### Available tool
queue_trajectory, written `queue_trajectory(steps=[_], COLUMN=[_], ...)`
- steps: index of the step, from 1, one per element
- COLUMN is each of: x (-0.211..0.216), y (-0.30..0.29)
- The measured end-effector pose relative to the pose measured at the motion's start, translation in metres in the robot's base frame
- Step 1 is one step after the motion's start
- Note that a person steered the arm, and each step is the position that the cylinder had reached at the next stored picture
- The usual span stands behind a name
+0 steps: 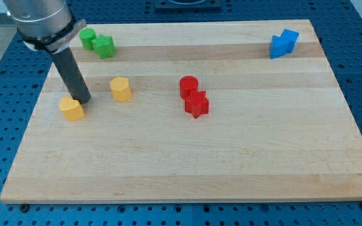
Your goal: Move the yellow hexagon into the yellow heart
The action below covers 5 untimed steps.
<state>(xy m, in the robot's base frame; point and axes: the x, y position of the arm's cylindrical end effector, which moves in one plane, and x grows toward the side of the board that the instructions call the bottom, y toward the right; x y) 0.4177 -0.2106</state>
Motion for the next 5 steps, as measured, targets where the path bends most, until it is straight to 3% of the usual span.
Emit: queue_trajectory(steps=[5], x=[-0.033], y=[0.031])
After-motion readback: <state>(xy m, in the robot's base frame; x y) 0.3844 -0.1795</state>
